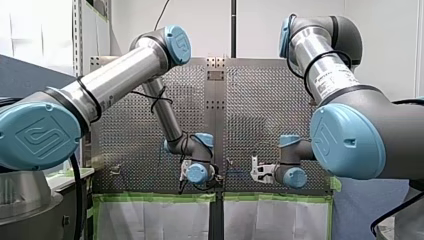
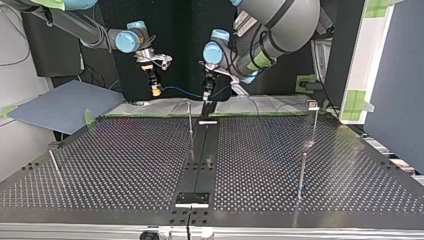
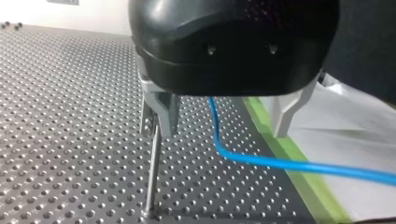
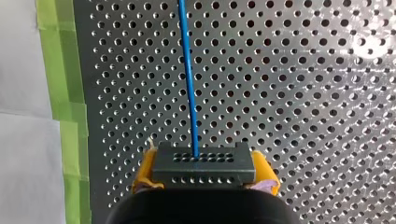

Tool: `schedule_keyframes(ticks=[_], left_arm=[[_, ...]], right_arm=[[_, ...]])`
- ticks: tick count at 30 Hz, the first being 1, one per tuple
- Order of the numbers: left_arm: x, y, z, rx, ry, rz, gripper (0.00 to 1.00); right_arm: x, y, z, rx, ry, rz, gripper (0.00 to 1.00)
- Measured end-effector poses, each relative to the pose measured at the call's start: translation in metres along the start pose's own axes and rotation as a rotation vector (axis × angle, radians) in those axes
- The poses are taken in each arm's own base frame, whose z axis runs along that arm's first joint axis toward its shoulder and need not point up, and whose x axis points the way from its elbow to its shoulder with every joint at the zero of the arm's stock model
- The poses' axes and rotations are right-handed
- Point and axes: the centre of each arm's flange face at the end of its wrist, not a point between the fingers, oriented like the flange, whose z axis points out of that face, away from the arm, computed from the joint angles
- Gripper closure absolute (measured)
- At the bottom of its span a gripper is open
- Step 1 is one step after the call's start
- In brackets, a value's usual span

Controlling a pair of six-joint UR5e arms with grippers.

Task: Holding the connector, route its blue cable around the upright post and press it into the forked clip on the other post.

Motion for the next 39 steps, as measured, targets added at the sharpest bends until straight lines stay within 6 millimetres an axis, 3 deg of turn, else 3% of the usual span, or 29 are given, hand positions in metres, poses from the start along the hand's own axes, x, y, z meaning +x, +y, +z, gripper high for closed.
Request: schedule_keyframes(ticks=[18, 23, 31, 39], left_arm=[[-0.004, -0.005, 0.0, -0.014, -0.014, -0.168, 0.0], [-0.009, -0.008, 0.008, -0.018, -0.021, -0.213, 0.0], [0.009, -0.019, 0.017, -0.022, 0.003, -0.273, 0.0], [-0.003, -0.021, 0.032, -0.053, -0.047, -0.354, 0.0]], right_arm=[[0.001, -0.004, 0.001, 0.069, 0.013, 0.0, 1.0], [0.002, -0.005, 0.001, 0.081, 0.015, 0.001, 1.0], [0.002, -0.004, 0.001, 0.083, 0.015, 0.002, 1.0], [0.002, -0.003, 0.001, 0.084, 0.013, 0.004, 1.0]])
